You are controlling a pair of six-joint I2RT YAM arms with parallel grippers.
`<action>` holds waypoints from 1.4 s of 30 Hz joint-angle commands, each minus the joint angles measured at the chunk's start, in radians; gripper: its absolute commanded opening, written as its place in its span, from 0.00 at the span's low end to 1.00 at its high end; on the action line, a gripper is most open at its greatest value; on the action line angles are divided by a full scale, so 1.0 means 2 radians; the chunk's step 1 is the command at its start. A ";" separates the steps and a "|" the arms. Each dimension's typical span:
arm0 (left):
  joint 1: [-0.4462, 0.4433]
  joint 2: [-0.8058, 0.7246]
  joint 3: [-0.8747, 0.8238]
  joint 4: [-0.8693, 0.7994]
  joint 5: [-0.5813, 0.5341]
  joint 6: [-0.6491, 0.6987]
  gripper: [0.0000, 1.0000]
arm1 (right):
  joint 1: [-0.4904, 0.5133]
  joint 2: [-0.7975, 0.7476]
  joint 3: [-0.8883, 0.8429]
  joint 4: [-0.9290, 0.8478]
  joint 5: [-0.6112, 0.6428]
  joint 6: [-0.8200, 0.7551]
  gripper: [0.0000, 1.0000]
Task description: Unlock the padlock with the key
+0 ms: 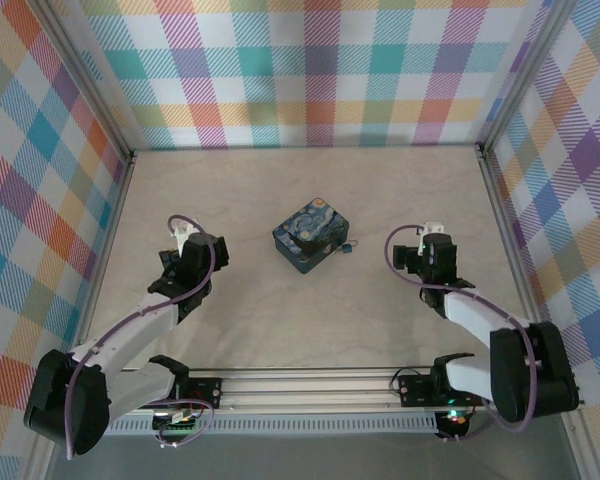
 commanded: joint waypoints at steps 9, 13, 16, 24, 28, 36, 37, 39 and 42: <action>0.051 0.009 -0.040 0.130 0.073 0.075 1.00 | -0.016 0.083 -0.002 0.216 -0.055 -0.044 1.00; 0.066 0.015 -0.062 0.165 0.092 0.082 1.00 | -0.021 0.122 -0.004 0.262 -0.059 -0.044 1.00; 0.077 0.018 -0.081 0.195 0.110 0.085 1.00 | -0.033 0.120 -0.014 0.275 -0.077 -0.037 1.00; 0.100 0.032 -0.114 0.263 0.143 0.094 1.00 | -0.069 0.156 -0.002 0.279 -0.126 -0.007 1.00; 0.109 0.049 -0.119 0.301 0.159 0.098 1.00 | -0.079 0.154 0.000 0.274 -0.139 -0.001 1.00; 0.115 0.127 -0.101 0.366 0.216 0.130 1.00 | -0.078 0.153 0.000 0.271 -0.139 -0.002 1.00; 0.115 0.129 -0.100 0.370 0.221 0.136 1.00 | -0.079 0.153 0.000 0.271 -0.139 -0.002 1.00; 0.116 0.136 -0.106 0.393 0.227 0.148 1.00 | -0.078 0.153 0.000 0.271 -0.139 -0.002 1.00; 0.125 0.151 -0.116 0.432 0.238 0.151 1.00 | -0.078 0.153 0.000 0.271 -0.138 -0.002 1.00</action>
